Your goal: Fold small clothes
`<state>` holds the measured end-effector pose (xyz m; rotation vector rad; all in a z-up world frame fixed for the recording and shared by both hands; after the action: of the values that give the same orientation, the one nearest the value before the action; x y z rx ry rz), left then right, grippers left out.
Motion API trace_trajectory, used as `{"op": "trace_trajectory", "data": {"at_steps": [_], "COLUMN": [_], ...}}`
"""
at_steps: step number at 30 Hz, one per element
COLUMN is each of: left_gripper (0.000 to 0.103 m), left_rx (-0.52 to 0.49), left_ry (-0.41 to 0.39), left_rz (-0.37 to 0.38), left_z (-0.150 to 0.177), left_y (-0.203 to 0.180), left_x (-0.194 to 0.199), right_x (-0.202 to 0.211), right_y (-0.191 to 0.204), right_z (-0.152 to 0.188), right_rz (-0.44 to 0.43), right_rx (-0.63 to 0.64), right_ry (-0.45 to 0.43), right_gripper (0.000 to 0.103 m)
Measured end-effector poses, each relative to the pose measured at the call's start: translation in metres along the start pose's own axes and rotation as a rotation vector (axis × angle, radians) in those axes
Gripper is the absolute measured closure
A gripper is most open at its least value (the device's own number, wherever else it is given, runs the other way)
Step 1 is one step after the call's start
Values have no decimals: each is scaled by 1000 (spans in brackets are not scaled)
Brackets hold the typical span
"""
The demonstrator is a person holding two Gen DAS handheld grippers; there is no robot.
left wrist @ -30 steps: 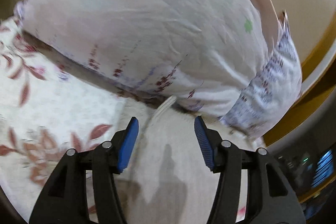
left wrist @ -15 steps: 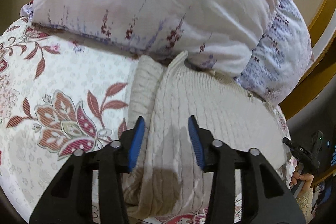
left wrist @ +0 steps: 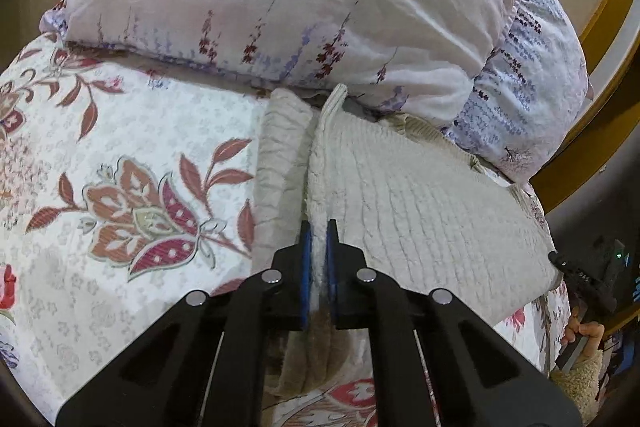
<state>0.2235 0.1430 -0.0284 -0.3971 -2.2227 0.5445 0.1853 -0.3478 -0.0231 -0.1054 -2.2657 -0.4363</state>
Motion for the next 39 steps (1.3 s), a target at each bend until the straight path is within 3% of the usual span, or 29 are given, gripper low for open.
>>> {"op": "trace_trajectory", "data": {"at_steps": [11, 16, 19, 21, 24, 30, 33, 39], "left_gripper": [96, 90, 70, 50, 41, 35, 33, 24], "left_rx": [-3, -8, -3, -26, -108, -204, -201, -229], "left_ry": [4, 3, -23, -84, -156, -91, -13, 0], "left_rz": [-20, -21, -4, -31, -48, -42, -58, -57], "left_z": [10, 10, 6, 1, -3, 5, 13, 16], "left_y": [3, 4, 0, -5, -24, -48, -44, -49], "left_x": [0, -4, 3, 13, 21, -1, -17, -22], "right_x": [0, -2, 8, 15, 15, -13, -28, -29], "right_y": [4, 4, 8, 14, 35, 59, 50, 51], "right_z": [17, 13, 4, -2, -9, 0, 7, 6], "right_rz": [95, 106, 112, 101, 48, 36, 35, 38], "right_rx": [66, 72, 68, 85, 131, 212, 167, 133], "right_ry": [1, 3, -36, -78, -91, -1, 62, 101], "right_gripper": [92, 91, 80, 80, 80, 80, 75, 72]}}
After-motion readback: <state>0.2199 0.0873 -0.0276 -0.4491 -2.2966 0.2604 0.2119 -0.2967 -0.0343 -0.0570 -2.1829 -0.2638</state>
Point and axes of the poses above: each gripper's, at about its wrist camera, not at the fingertips, and x roughly against the way its jaws point, y to its left, z to its underside, the point moved 5 cm from there along -x, roughly the way its jaws point, and after that the axes turned 6 degrees about z, right-handed, at the moved point
